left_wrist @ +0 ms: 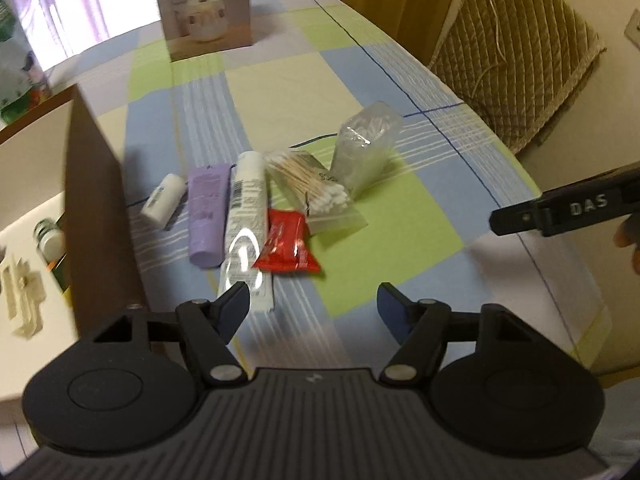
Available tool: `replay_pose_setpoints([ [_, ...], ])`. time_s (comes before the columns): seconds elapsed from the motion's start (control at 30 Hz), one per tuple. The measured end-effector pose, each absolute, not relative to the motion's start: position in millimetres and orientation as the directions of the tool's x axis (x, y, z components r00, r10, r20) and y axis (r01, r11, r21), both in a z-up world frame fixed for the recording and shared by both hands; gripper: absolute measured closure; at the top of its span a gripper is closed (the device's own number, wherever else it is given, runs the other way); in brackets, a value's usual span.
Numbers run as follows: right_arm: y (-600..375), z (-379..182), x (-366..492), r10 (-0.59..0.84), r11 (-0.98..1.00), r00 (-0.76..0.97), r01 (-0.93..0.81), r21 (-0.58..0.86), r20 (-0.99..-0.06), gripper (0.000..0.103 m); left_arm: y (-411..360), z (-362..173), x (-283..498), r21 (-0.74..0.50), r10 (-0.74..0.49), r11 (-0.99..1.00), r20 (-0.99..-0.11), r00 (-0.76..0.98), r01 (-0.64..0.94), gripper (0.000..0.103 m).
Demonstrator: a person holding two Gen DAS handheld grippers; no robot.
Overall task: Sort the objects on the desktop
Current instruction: 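Withdraw both open tools from the box toward the loose toiletries, then grasp the clear plastic box with the right tool while the left tool grasps the red sachet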
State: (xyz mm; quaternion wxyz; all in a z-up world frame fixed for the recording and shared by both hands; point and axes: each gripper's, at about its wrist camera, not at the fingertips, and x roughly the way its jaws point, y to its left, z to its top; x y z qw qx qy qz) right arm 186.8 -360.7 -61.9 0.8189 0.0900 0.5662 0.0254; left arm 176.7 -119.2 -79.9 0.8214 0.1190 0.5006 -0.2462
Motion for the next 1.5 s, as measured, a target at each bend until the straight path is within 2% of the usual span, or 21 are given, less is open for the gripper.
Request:
replay_pose_setpoints([
  [0.33,-383,-73,209,0.119,0.983,0.346,0.091,0.159,-0.931,0.011,-138,-108,207,0.008,-0.261,0.821,-0.884,0.388,0.571,0.049],
  [0.4,-384,-74,215,0.121,0.983,0.349,0.087,0.161,-0.929,0.011,-142,-113,210,0.017,-0.261,0.810,-0.884,0.386,0.586,0.058],
  [0.5,-382,-75,223,0.145,0.984,0.360,0.047,0.173,-0.922,0.011,-146,-124,215,0.054,-0.228,0.804,-0.892,0.392,0.592,0.066],
  [0.57,-378,-71,227,0.194,0.981,0.393,-0.048,0.190,-0.899,0.011,-144,-126,215,0.050,-0.227,0.808,-0.894,0.387,0.587,0.069],
  [0.6,-374,-69,228,0.223,0.975,0.409,-0.112,0.194,-0.885,0.012,-142,-126,215,0.040,-0.230,0.811,-0.895,0.382,0.584,0.074],
  [0.67,-362,-63,231,0.294,0.935,0.431,-0.316,0.163,-0.853,0.012,-139,-126,214,0.022,-0.238,0.816,-0.898,0.371,0.577,0.079],
  [0.8,-328,-53,234,0.396,0.679,0.413,-0.733,-0.041,-0.820,0.012,-131,-124,206,-0.006,-0.247,0.823,-0.904,0.350,0.568,0.081],
  [0.9,-305,-53,241,0.423,0.458,0.352,-0.878,-0.138,-0.835,0.012,-123,-121,199,-0.026,-0.243,0.840,-0.911,0.334,0.542,0.081],
  [1.07,-275,-64,255,0.420,0.176,0.267,-0.961,-0.211,-0.867,0.012,-114,-117,188,-0.045,-0.240,0.865,-0.912,0.332,0.499,0.081],
  [1.1,-272,-68,257,0.416,0.139,0.255,-0.966,-0.216,-0.873,0.029,-112,-116,186,-0.045,-0.236,0.870,-0.912,0.334,0.492,0.081],
  [1.17,-267,-78,261,0.384,0.088,0.232,-0.973,-0.215,-0.894,0.050,-109,-115,183,-0.046,-0.231,0.878,-0.912,0.338,0.476,0.081],
  [1.23,-264,-88,262,0.351,0.066,0.221,-0.975,-0.211,-0.910,0.052,-107,-112,180,-0.048,-0.229,0.883,-0.912,0.340,0.467,0.081],
  [1.27,-265,-88,263,0.351,0.078,0.202,-0.979,-0.186,-0.915,0.066,-105,-111,179,-0.048,-0.228,0.885,-0.911,0.342,0.462,0.081],
  [1.3,-266,-88,264,0.351,0.096,0.182,-0.983,-0.157,-0.919,0.070,-104,-109,177,-0.049,-0.228,0.888,-0.911,0.344,0.458,0.081],
  [1.5,-287,-73,254,0.387,0.384,0.145,-0.923,0.016,-0.911,0.070,-98,-96,174,-0.083,-0.269,0.885,-0.895,0.355,0.459,0.081],
])
